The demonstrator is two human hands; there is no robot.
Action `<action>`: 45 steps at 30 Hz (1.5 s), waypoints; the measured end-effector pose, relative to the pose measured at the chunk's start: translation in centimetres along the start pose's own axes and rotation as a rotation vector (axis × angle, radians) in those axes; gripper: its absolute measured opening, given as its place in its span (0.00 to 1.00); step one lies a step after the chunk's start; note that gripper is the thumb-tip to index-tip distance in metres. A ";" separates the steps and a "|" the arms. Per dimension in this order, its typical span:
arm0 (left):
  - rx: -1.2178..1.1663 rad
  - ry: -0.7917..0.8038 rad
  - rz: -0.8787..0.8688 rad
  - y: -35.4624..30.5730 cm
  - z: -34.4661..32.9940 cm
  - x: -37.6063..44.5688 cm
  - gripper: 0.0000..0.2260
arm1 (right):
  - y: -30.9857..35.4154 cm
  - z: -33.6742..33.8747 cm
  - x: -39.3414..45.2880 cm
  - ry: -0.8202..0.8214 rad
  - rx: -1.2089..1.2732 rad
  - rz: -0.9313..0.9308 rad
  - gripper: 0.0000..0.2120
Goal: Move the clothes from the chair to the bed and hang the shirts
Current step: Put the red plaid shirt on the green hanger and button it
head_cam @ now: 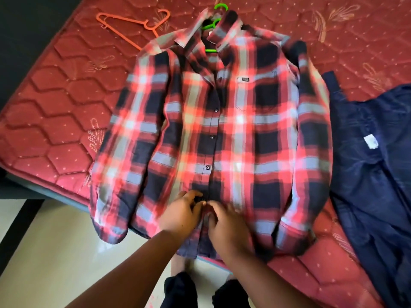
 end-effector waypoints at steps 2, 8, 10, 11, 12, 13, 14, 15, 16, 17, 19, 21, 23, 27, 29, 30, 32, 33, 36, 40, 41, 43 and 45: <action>-0.055 0.000 -0.042 -0.1 0.0 0.5 0.12 | 0.6 -0.5 0.4 -0.068 -0.008 -0.023 0.14; -0.209 0.085 0.021 0.3 0.7 1.7 0.03 | 1.4 -2.6 0.0 -0.157 -0.072 -0.088 0.28; -0.208 0.100 -0.013 0.3 1.0 1.7 0.01 | 1.2 -2.8 -0.4 -0.192 -0.064 -0.077 0.27; -0.198 0.093 -0.041 0.4 1.1 1.5 0.01 | 1.0 -2.8 -0.5 -0.205 -0.023 -0.072 0.24; -0.198 0.073 -0.066 0.6 1.3 1.3 0.02 | 0.8 -2.6 -0.5 -0.215 0.022 -0.073 0.21; -0.220 0.046 -0.085 1.0 1.4 1.1 0.02 | 0.6 -2.4 -0.5 -0.232 0.054 -0.077 0.17; -0.259 0.013 -0.099 1.5 1.6 0.9 0.02 | 0.4 -2.1 -0.5 -0.251 0.069 -0.078 0.15; -0.308 -0.021 -0.107 2.0 1.7 0.7 0.03 | 0.3 -2.0 -0.4 -0.260 0.084 -0.077 0.12; -0.356 -0.047 -0.109 2.5 1.8 0.5 0.04 | 0.2 -2.1 -0.3 -0.263 0.107 -0.080 0.10; -0.394 -0.060 -0.112 2.9 1.7 0.4 0.04 | 0.0 -2.2 -0.1 -0.265 0.140 -0.081 0.09; -0.424 -0.062 -0.126 3.2 1.3 0.1 0.06 | -0.4 -2.6 -0.1 -0.281 0.165 -0.066 0.08; -0.357 -0.043 -0.165 2.8 0.9 0.0 0.06 | -0.3 -2.8 -0.2 -0.308 0.110 -0.062 0.07; -0.208 -0.027 -0.205 2.2 0.5 0.3 0.11 | 0.5 -2.9 -0.2 -0.326 0.016 -0.085 0.12; -0.081 0.016 -0.176 1.2 0.7 0.8 0.15 | 1.7 -3.3 0.6 -0.261 -0.079 -0.208 0.21; -0.100 0.047 -0.173 1.1 1.0 0.9 0.14 | 1.7 -3.2 0.8 -0.262 -0.078 -0.220 0.21; -0.110 0.060 -0.178 1.1 1.1 0.9 0.14 | 1.6 -3.1 0.8 -0.281 -0.064 -0.204 0.20; -0.115 0.071 -0.192 1.2 1.3 1.0 0.13 | 1.3 -2.8 0.8 -0.310 -0.035 -0.154 0.17; -0.111 0.068 -0.191 1.2 1.2 1.1 0.13 | 1.3 -2.7 0.8 -0.318 -0.042 -0.126 0.17; -0.115 0.035 -0.162 0.9 1.2 1.4 0.07 | 1.6 -2.7 0.9 -0.347 -0.165 -0.057 0.17; -0.434 -0.053 -0.019 1.1 1.4 0.9 0.02 | 2.1 -2.6 1.5 -0.380 -0.266 -0.015 0.18; -0.569 -0.076 0.033 1.3 1.5 0.7 0.04 | 2.1 -2.5 1.6 -0.385 -0.278 -0.010 0.18; -0.824 -0.097 0.129 1.6 1.8 0.2 0.05 | 2.2 -2.0 2.0 -0.381 -0.285 -0.008 0.13; -0.967 -0.121 0.202 1.6 2.1 -0.3 0.06 | 2.2 -1.3 2.3 -0.333 -0.223 -0.037 0.07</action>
Point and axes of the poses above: each hand's wrist, its own x-axis towards the middle knuckle, its own z-axis out of the back of the hand, y = z × x, the point moved 2 cm from there along x, towards the middle knuckle, and after that the axes turned 8 degrees about y, right-handed, at the moved point
